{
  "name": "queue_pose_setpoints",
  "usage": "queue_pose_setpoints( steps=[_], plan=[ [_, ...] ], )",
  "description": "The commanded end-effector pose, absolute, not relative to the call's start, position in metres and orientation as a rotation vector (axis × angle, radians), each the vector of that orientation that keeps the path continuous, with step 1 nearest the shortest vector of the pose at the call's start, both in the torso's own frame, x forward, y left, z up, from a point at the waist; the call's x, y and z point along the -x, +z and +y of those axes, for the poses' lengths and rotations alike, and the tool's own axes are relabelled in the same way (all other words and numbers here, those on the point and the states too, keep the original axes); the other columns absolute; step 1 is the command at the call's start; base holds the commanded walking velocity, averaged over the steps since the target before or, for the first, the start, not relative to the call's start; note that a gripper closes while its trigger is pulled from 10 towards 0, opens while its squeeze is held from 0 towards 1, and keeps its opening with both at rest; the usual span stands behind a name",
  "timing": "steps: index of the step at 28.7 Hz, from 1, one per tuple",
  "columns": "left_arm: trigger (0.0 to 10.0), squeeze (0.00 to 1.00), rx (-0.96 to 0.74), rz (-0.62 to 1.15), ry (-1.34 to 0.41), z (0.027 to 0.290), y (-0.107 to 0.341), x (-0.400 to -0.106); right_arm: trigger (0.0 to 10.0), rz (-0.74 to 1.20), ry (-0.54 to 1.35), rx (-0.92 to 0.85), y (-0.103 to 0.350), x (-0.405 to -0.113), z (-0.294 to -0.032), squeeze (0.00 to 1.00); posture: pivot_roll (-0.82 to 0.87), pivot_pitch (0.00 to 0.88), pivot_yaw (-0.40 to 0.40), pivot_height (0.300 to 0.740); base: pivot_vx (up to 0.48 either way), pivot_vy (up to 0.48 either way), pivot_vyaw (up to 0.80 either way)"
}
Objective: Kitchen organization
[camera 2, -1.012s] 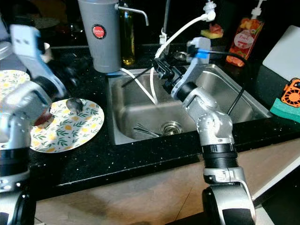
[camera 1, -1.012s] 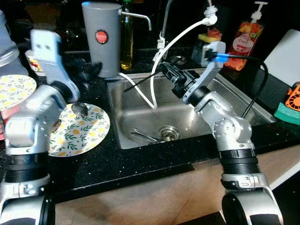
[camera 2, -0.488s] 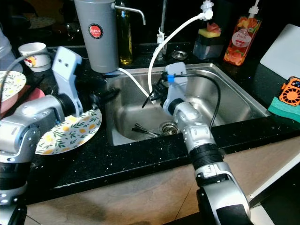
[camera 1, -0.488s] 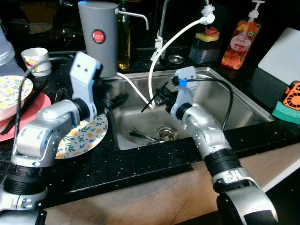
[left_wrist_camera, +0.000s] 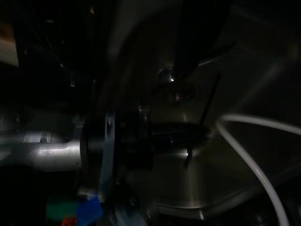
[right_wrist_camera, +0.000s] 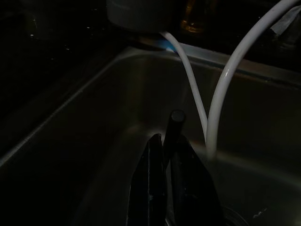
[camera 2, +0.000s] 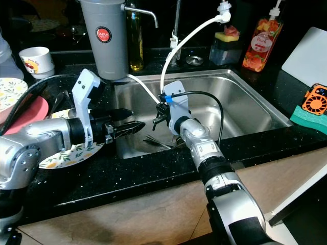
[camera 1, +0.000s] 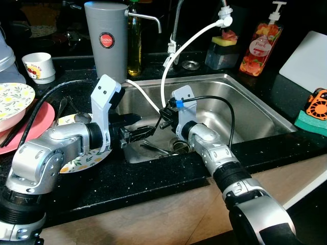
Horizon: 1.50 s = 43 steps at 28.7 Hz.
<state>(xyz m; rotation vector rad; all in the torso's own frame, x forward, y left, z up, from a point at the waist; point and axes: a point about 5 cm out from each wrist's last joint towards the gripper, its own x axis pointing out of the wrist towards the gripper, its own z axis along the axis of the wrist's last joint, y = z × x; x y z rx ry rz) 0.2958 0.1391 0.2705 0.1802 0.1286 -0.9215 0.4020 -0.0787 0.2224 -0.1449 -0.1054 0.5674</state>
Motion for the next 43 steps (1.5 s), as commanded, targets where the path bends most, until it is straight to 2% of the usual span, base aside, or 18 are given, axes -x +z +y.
queue_pose_setpoints(
  steps=[1, 6, 7, 8, 9, 10, 11, 14, 15, 16, 17, 22, 23, 24, 28, 36, 38, 43],
  plan=[
    [10.0, 0.00, -0.218, 0.172, -0.903, 0.142, 0.263, -0.295, 10.0, -0.109, 0.567, 0.146, 0.224, -0.403, -0.080, 0.00, 0.01, 0.076, -0.058, 0.740, 0.000, 0.000, 0.00],
    [10.0, 0.00, -0.236, 0.190, -0.875, 0.144, 0.262, -0.296, 10.0, -0.105, 0.572, 0.136, 0.223, -0.404, -0.080, 0.01, 0.01, 0.075, -0.059, 0.740, 0.000, 0.000, 0.00],
    [10.0, 0.00, -0.238, 0.194, -0.875, 0.144, 0.261, -0.295, 10.0, -0.099, 0.579, 0.132, 0.222, -0.403, -0.079, 0.11, 0.01, 0.073, -0.058, 0.740, 0.000, 0.000, 0.00],
    [10.0, 0.00, -0.238, 0.194, -0.875, 0.144, 0.261, -0.295, 10.0, -0.099, 0.579, 0.132, 0.222, -0.403, -0.079, 0.11, 0.01, 0.073, -0.058, 0.740, 0.000, 0.000, 0.00],
    [10.0, 0.00, -0.237, 0.197, -0.877, 0.143, 0.261, -0.295, 10.0, -0.096, 0.589, 0.126, 0.221, -0.403, -0.079, 0.82, 0.01, 0.074, -0.058, 0.740, 0.000, 0.000, 0.00],
    [10.0, 0.00, -0.237, 0.197, -0.877, 0.143, 0.261, -0.295, 10.0, -0.096, 0.589, 0.126, 0.221, -0.403, -0.079, 0.82, 0.01, 0.074, -0.058, 0.740, 0.000, 0.000, 0.00],
    [10.0, 0.00, -0.236, 0.197, -0.877, 0.143, 0.261, -0.295, 10.0, -0.094, 0.599, 0.120, 0.221, -0.403, -0.078, 1.00, 0.01, 0.074, -0.058, 0.740, 0.000, 0.000, 0.00],
    [10.0, 0.00, -0.217, 0.189, -0.849, 0.144, 0.263, -0.297, 10.0, -0.097, 0.593, 0.115, 0.222, -0.404, -0.078, 1.00, 0.00, 0.074, -0.059, 0.740, 0.000, 0.000, 0.00],
    [10.0, 0.00, -0.201, 0.185, -0.822, 0.145, 0.264, -0.299, 10.0, -0.100, 0.586, 0.113, 0.223, -0.404, -0.078, 0.11, 0.00, 0.075, -0.059, 0.740, 0.000, 0.000, 0.00],
    [10.0, 0.00, -0.188, 0.177, -0.796, 0.147, 0.266, -0.301, 10.0, -0.106, 0.578, 0.111, 0.225, -0.405, -0.079, 0.11, 0.00, 0.074, -0.061, 0.740, 0.000, 0.000, 0.00],
    [10.0, 0.00, -0.159, 0.179, -0.759, 0.149, 0.267, -0.305, 10.0, -0.118, 0.566, 0.102, 0.228, -0.405, -0.080, 0.00, 0.00, 0.074, -0.061, 0.740, 0.000, 0.000, 0.00],
    [10.0, 0.00, -0.137, -0.001, -0.478, 0.163, 0.288, -0.327, 10.0, -0.284, 0.469, -0.020, 0.261, -0.408, -0.092, 0.00, 0.00, 0.077, -0.064, 0.740, 0.000, 0.000, 0.00],
    [10.0, 0.00, -0.105, -0.035, -0.320, 0.174, 0.295, -0.337, 10.0, -0.346, 0.431, -0.110, 0.276, -0.408, -0.099, 0.00, 0.00, 0.078, -0.064, 0.740, 0.000, 0.000, 0.00],
    [10.0, 0.00, -0.105, -0.035, -0.320, 0.174, 0.295, -0.337, 10.0, -0.346, 0.431, -0.110, 0.276, -0.408, -0.099, 0.00, 0.00, 0.078, -0.064, 0.740, 0.000, 0.000, 0.00],
    [10.0, 0.00, 0.056, -0.060, -0.020, 0.204, 0.301, -0.344, 10.0, -0.399, 0.345, -0.256, 0.295, -0.406, -0.125, 0.00, -0.01, 0.083, -0.067, 0.740, 0.000, 0.000, 0.00],
    [10.0, 0.00, -0.087, -0.097, 0.163, 0.223, 0.302, -0.334, 10.0, -0.407, 0.357, -0.233, 0.283, -0.385, -0.130, 0.00, -0.02, 0.098, -0.059, 0.740, 0.000, 0.000, 0.00],
    [10.0, 0.00, -0.160, -0.181, 0.207, 0.223, 0.315, -0.326, 10.0, -0.389, 0.387, -0.245, 0.279, -0.375, -0.124, 0.00, -0.02, 0.098, -0.059, 0.740, 0.000, 0.000, 0.00],
    [10.0, 0.00, -0.057, -0.257, 0.052, 0.195, 0.313, -0.319, 10.0, -0.408, 0.412, -0.269, 0.278, -0.361, -0.116, 0.00, -0.01, 0.106, -0.051, 0.740, 0.000, 0.000, 0.00]
  ],
)
